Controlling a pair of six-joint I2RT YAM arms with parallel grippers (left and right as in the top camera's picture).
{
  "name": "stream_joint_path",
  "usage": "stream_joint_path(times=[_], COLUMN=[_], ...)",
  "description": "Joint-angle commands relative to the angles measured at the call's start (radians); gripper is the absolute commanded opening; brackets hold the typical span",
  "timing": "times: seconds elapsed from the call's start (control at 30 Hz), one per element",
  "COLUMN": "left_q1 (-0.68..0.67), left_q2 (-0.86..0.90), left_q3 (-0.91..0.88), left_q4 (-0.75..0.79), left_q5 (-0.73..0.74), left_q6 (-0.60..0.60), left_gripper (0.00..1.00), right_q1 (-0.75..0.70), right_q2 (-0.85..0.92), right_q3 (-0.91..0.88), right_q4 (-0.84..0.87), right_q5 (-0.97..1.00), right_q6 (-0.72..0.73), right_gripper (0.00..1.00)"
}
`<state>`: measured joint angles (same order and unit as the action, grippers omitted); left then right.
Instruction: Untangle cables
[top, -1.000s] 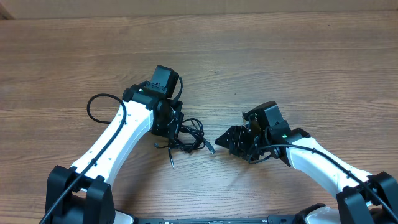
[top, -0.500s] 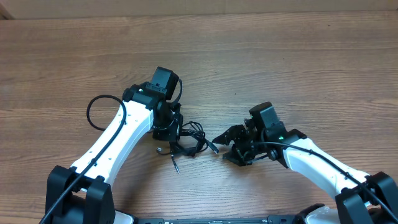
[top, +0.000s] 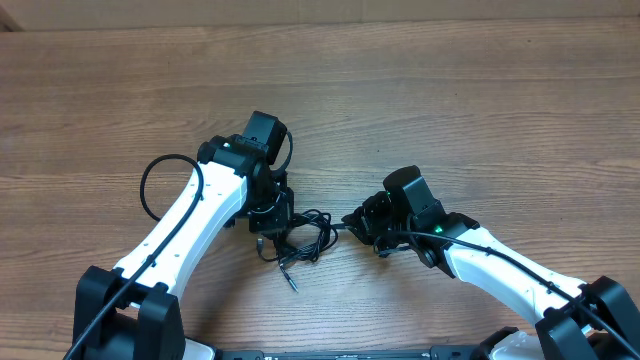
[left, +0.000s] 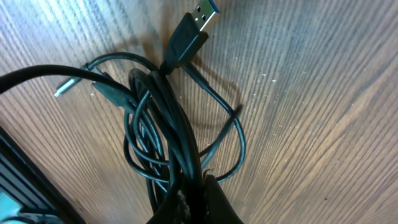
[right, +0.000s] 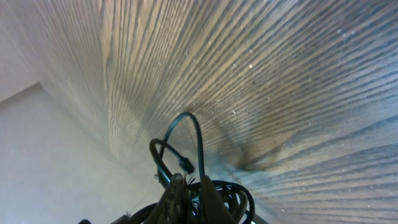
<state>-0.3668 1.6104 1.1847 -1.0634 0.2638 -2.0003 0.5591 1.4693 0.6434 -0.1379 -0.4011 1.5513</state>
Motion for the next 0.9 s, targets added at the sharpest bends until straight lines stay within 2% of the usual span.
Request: stream_joint_path(times=[0.0,0.27,0.4,0.67,0.87], left_q1=[-0.006,-0.008,-0.008,-0.027,-0.068], left_q2=[-0.013,-0.013,-0.013,-0.013,-0.013], left_q3=[0.018,0.018,0.018,0.018,0.018], left_q4=[0.0,0.135,0.176,0.299,0.316], left_q5=[-0.02,0.018,0.043,0.134,0.182], left_q6=[0.124,0.568,0.685,0.695,0.727], left_gripper=[0.04,0.04,0.04,0.04,0.04], right_q1=[0.006,0.006,0.006,0.025,0.025], right_q2=[-0.005,-0.005,-0.005,-0.005,-0.005], right_q3=[0.004,0.004,0.004,0.004,0.004], right_q4=[0.006,0.178,0.204,0.212,0.215], right_q5=[0.045,0.022,0.014,-0.035,-0.018], right_q6=[-0.001,-0.175,-0.2,-0.259,-0.278], right_gripper=[0.04,0.04,0.04,0.04,0.04])
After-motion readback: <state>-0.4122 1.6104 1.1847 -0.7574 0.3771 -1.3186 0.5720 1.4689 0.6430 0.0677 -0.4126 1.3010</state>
